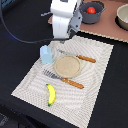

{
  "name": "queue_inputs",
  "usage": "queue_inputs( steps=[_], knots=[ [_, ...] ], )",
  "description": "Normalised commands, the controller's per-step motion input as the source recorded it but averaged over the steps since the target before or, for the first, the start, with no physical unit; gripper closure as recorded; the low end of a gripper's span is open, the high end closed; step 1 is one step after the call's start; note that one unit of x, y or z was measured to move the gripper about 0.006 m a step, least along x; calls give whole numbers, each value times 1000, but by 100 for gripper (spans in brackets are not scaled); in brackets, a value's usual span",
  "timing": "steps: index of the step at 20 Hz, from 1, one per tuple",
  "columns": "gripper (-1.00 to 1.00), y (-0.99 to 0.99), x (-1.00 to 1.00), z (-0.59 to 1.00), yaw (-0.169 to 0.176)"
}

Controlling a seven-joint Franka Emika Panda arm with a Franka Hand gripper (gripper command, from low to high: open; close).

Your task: Interact with the objects in diverse but meaningful ways.

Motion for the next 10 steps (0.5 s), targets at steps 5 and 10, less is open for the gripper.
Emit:
queue_inputs(
  steps=[5,10],
  knots=[
    [-100,-281,-640,-259,74],
    [-100,-72,-338,-22,70]
  ],
)
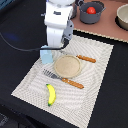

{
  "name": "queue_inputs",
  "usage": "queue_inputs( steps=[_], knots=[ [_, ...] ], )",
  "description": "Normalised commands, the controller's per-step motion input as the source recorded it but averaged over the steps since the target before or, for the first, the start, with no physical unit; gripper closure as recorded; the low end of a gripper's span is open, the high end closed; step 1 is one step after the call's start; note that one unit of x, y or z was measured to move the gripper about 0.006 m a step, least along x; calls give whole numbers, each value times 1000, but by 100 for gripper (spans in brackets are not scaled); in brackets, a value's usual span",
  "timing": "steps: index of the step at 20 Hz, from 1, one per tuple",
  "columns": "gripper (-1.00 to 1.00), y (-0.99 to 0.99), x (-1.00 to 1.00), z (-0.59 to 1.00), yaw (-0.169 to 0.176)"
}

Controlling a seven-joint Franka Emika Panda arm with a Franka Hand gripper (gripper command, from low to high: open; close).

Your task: Interact with the objects in diverse but meaningful ways.

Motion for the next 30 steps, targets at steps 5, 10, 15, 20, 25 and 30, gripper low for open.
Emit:
queue_inputs(
  steps=[5,10,15,20,25,30],
  knots=[
    [-100,-115,-272,-81,54],
    [-100,-127,-264,-174,55],
    [-100,-159,-336,-214,59],
    [-100,-207,-436,-299,65],
    [-100,-231,-517,-277,70],
    [-100,-204,-572,-283,67]
  ],
)
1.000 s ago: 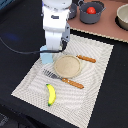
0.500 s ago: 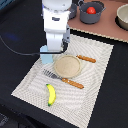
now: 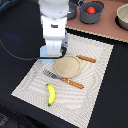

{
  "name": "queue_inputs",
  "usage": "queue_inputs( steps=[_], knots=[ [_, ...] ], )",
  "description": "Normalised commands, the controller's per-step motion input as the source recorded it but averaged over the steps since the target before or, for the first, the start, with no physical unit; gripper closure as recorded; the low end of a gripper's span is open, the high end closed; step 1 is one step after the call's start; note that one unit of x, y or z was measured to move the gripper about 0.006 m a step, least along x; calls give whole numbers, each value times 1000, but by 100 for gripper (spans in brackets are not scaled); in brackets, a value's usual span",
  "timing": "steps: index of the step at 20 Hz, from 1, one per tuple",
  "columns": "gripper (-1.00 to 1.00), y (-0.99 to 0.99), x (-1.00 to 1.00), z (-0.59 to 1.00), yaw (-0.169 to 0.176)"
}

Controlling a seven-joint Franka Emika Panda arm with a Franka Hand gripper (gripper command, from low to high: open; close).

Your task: Interact with the objects in diverse but meaningful ways.

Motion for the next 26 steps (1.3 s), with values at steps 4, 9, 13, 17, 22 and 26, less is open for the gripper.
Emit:
queue_inputs(
  steps=[4,9,13,17,22,26],
  knots=[
    [-100,-68,-591,-216,58],
    [-100,21,-658,-135,56],
    [-100,103,-521,0,47],
    [-100,23,-414,-99,39],
    [-100,0,-126,-128,6],
    [-100,-13,-117,-271,1]
  ],
)
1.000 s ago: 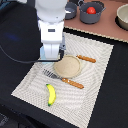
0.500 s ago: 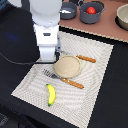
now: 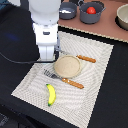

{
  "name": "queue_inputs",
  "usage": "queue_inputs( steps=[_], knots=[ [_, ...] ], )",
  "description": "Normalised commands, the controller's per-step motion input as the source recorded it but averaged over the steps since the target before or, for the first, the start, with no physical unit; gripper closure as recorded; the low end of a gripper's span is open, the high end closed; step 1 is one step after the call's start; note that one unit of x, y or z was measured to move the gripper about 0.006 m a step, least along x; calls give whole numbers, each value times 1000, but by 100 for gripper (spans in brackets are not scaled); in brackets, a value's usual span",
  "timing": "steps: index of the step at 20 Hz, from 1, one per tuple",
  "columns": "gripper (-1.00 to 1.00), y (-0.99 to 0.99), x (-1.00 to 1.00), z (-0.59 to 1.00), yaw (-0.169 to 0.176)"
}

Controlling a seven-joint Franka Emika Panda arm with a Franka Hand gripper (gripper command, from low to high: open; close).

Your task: Interact with the objects in diverse but meaningful ways.

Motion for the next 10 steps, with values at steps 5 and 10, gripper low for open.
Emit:
queue_inputs(
  steps=[5,10],
  knots=[
    [-100,-7,-229,-298,5],
    [-100,0,-231,-263,7]
  ],
)
